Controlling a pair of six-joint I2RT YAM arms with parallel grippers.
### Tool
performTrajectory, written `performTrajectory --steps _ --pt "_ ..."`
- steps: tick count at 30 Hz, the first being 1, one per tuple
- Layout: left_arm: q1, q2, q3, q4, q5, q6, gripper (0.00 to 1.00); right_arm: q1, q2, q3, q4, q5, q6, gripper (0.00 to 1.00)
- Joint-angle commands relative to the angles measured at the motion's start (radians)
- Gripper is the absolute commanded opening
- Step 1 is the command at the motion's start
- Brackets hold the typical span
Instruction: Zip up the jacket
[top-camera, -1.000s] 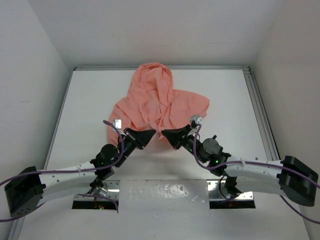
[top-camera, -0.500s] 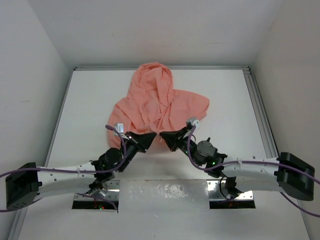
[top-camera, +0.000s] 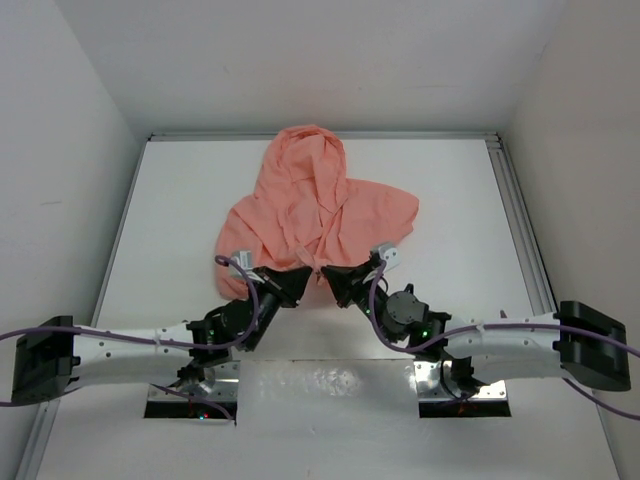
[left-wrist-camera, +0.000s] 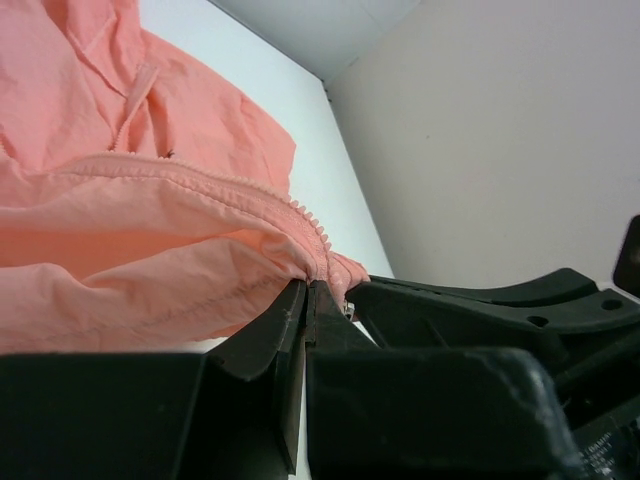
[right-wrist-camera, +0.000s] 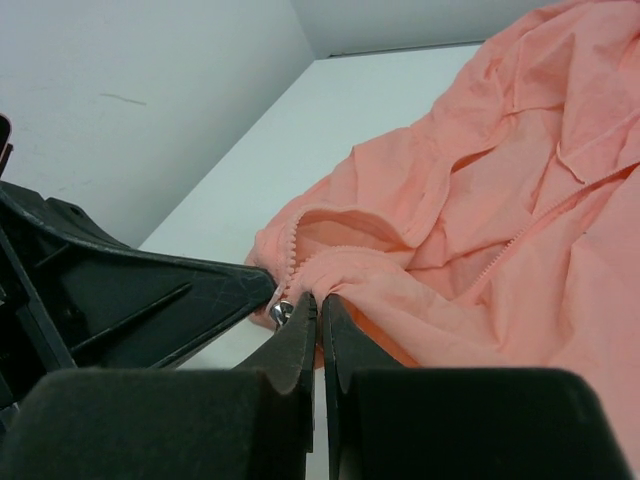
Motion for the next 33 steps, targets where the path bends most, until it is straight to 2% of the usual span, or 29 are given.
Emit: performTrajectory --steps 1,8,20,25,28,33 --pt "-0.033 0.014 0.046 -0.036 -0.073 0.029 0.0 0.033 -0.021 0.053 0.044 0.045 -0.017 0.0" --pt "-0.082 0.025 0.056 -0.029 -0.153 0.071 0.0 0.065 -0.013 0.087 -0.007 0.117 -0.031 0.0" --pt "-0.142 0.054 0.069 0.002 -0.241 0.129 0.0 0.072 -0.001 0.133 -0.096 0.131 0.001 0.0" --pt "-0.15 0.034 0.046 0.066 -0.29 0.204 0.0 0.093 -0.03 0.112 -0.119 0.146 0.024 0.0" --pt "-0.15 0.008 -0.005 0.205 -0.291 0.298 0.0 0.095 -0.065 0.09 -0.16 0.139 0.08 0.0" --pt "-0.15 0.03 -0.014 0.237 -0.255 0.307 0.0 0.095 -0.068 0.098 -0.169 0.129 0.095 0.0"
